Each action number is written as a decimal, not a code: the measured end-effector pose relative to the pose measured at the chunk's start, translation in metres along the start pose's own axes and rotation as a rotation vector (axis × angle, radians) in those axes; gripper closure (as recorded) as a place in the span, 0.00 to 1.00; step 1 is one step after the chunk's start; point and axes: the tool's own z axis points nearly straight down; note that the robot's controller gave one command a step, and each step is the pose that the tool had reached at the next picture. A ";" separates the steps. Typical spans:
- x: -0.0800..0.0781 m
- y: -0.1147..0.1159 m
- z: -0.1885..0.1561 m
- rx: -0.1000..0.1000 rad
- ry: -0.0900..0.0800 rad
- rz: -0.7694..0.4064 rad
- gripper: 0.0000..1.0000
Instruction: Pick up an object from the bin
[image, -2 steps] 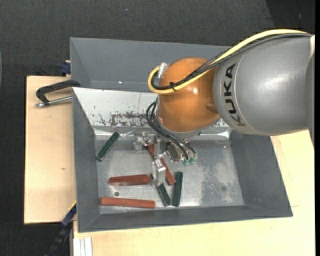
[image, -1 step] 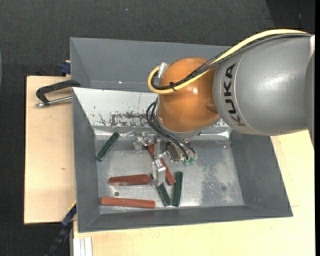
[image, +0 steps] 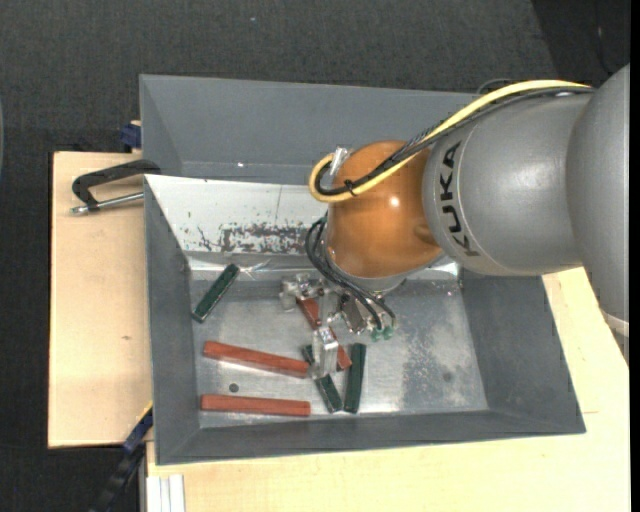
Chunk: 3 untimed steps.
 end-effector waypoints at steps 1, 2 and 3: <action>0.017 -0.005 0.063 0.000 0.007 0.100 1.00; 0.017 -0.005 0.063 0.000 0.007 0.100 1.00; 0.016 0.026 -0.081 0.000 0.002 -0.093 1.00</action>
Offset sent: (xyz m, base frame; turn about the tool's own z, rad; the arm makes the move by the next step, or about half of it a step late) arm 0.0000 0.0000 0.0000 0.0000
